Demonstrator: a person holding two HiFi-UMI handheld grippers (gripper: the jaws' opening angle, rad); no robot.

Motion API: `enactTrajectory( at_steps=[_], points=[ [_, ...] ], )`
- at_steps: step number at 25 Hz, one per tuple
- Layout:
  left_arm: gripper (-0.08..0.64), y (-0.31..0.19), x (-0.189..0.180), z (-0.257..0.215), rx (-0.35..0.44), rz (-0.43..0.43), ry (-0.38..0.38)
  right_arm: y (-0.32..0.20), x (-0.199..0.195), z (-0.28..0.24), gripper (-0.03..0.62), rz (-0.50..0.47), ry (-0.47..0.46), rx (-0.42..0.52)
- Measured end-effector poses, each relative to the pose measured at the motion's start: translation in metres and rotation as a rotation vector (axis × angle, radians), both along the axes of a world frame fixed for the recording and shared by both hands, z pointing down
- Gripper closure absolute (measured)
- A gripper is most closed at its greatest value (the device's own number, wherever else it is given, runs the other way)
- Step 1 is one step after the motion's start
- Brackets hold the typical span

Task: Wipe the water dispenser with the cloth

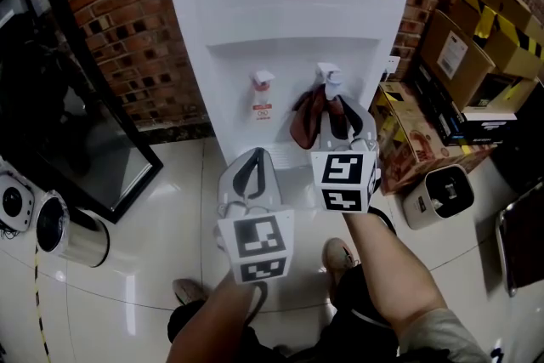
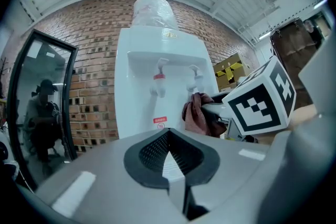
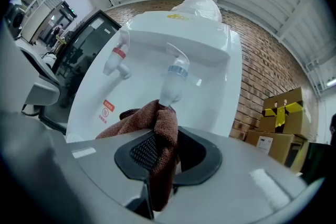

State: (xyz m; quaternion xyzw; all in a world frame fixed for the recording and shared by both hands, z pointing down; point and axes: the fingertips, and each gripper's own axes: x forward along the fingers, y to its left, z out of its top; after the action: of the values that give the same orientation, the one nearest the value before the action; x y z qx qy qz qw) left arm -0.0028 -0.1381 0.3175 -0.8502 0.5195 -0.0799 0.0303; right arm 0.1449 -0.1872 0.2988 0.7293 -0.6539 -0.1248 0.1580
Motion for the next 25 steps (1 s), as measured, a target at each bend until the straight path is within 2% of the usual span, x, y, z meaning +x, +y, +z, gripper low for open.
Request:
enactTrajectory(
  at_steps=[4,19,25],
  points=[
    [0.560,0.000,0.012,0.001,-0.005,0.017,0.014,0.005,0.016,0.000,0.510,0.029,0.009,-0.011],
    [0.560,0.003,0.058,0.002,-0.010,0.101,0.051,0.034,0.037,-0.019,0.509,0.023,0.065,0.014],
    [0.560,0.012,0.086,0.005,-0.018,0.158,0.069,0.048,0.066,-0.015,0.509,0.077,0.075,0.002]
  ],
)
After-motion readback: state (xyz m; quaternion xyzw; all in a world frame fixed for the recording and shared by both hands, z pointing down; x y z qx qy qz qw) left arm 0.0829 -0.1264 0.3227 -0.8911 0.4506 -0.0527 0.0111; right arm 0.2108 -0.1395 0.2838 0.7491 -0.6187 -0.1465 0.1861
